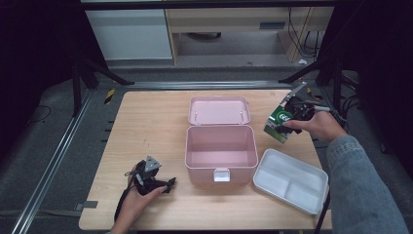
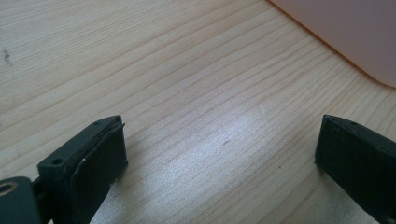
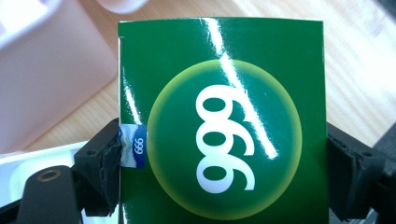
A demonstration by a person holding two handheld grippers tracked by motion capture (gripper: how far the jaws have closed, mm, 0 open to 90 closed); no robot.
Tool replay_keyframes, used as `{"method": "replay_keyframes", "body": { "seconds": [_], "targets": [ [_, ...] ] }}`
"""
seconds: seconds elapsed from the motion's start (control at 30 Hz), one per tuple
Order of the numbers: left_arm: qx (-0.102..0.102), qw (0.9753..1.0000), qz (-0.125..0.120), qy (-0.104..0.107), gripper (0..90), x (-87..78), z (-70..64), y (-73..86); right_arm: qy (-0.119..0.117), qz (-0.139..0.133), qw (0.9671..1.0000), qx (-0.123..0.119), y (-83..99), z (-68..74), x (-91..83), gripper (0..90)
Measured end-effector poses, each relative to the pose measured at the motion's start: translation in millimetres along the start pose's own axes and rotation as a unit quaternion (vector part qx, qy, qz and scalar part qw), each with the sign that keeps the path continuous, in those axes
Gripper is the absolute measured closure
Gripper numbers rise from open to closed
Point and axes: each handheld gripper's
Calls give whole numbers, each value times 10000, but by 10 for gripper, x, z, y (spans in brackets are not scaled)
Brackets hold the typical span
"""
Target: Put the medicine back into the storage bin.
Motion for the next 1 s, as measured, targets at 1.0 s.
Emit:
{"method": "replay_keyframes", "body": {
  "seconds": [1.0],
  "targets": [
    [-4,10000,2,-1,12,-1,-1,0,-223,-462,9939,-977,-723,534,-684,167]
  ]
}}
Point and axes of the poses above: each handheld gripper's, and its own axes: x roughly forward along the jaws, y roughly out of its underside, z roughly to its left, and after that the axes turned 10 degrees about -z, right-handed
